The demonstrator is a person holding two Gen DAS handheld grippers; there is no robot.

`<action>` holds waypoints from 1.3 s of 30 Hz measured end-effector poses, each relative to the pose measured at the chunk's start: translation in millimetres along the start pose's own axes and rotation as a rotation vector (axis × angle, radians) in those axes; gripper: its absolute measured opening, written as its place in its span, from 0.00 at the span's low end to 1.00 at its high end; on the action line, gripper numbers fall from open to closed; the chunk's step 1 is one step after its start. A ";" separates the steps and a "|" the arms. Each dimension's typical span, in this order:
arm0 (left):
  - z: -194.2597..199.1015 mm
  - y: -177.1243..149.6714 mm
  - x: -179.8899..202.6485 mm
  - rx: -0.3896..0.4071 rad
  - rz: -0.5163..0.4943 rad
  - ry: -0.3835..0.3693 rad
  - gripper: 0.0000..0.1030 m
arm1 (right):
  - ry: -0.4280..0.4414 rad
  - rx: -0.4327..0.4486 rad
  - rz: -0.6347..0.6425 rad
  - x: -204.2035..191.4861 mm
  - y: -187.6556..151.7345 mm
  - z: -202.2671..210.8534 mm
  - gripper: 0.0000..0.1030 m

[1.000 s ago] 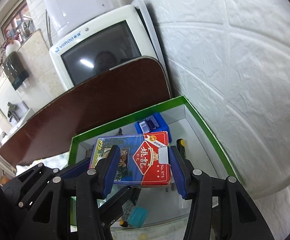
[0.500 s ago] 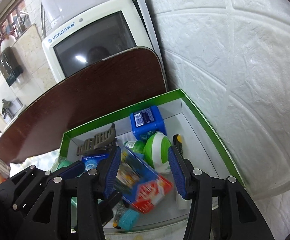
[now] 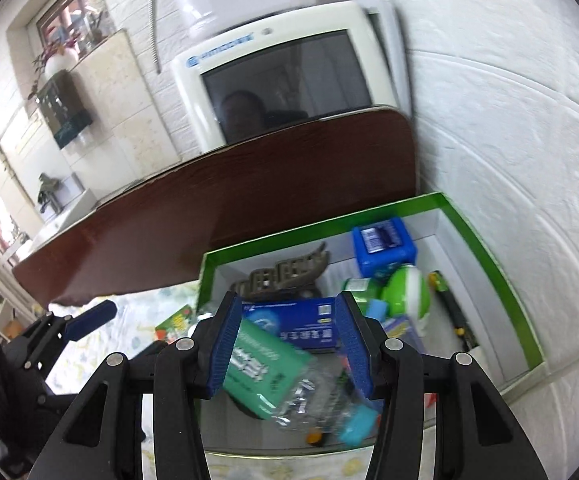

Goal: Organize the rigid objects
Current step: 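Move the right tool to the small green box on the cloth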

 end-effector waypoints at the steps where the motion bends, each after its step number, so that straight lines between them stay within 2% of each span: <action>1: -4.7 -6.2 -7.0 -0.015 0.003 0.009 0.68 | 0.009 -0.004 0.006 -7.0 -0.1 -1.4 0.50; 5: -29.2 -29.5 -14.9 -0.089 -0.029 -0.010 0.68 | 0.049 -0.026 0.029 -32.7 0.2 -9.0 0.50; 10: -61.8 -38.8 -17.2 -0.142 -0.046 -0.012 0.69 | 0.052 -0.037 0.081 -61.6 0.4 -15.0 0.50; 13: -74.5 -34.7 -23.4 -0.142 -0.010 -0.016 0.68 | 0.059 -0.044 0.101 -74.9 1.8 -19.1 0.50; 16: -87.0 -32.9 -38.2 -0.150 0.041 -0.001 0.70 | 0.116 -0.062 0.111 -93.9 2.1 -26.8 0.50; 21: -94.0 -46.1 -81.6 -0.198 0.131 0.029 0.68 | 0.225 -0.112 0.111 -126.5 0.9 -49.5 0.50; 24: -90.7 -51.3 -107.3 -0.195 0.184 0.037 0.68 | 0.253 -0.158 0.132 -147.2 -5.3 -68.9 0.50; 25: -89.4 -51.3 -113.0 -0.190 0.201 0.032 0.68 | 0.249 -0.173 0.141 -152.9 -7.9 -75.5 0.50; 27: -86.7 -49.9 -119.4 -0.180 0.236 -0.002 0.68 | 0.241 -0.215 0.142 -164.5 -14.7 -93.4 0.44; 30: -83.3 -48.3 -117.5 -0.169 0.260 -0.076 0.68 | 0.244 -0.291 0.099 -175.5 -24.4 -120.0 0.43; 33: -78.9 -48.0 -107.2 -0.161 0.237 -0.145 0.68 | 0.162 -0.307 0.061 -173.3 -25.7 -139.1 0.43; 36: -84.2 -46.6 -92.5 -0.172 0.205 -0.167 0.62 | 0.077 -0.319 0.039 -163.7 -23.8 -153.3 0.43; 37: -88.2 -45.7 -88.7 -0.176 0.192 -0.166 0.52 | 0.054 -0.330 0.028 -160.6 -25.1 -159.0 0.43; 38: -92.7 -43.8 -85.6 -0.177 0.185 -0.164 0.47 | 0.045 -0.341 0.011 -158.5 -26.9 -164.3 0.43; 39: -94.7 -41.1 -85.9 -0.169 0.187 -0.162 0.37 | 0.049 -0.357 -0.008 -157.4 -29.4 -169.6 0.43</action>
Point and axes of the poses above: each gripper's, at about its wrist camera, not at the fingertips, and z roughly against the way its jaws point, x to its right, y to its top, the point moved 10 cm from there along -z, roughly the way its jaws point, and after that the axes turned 8 degrees about z, right-handed, at the moved point
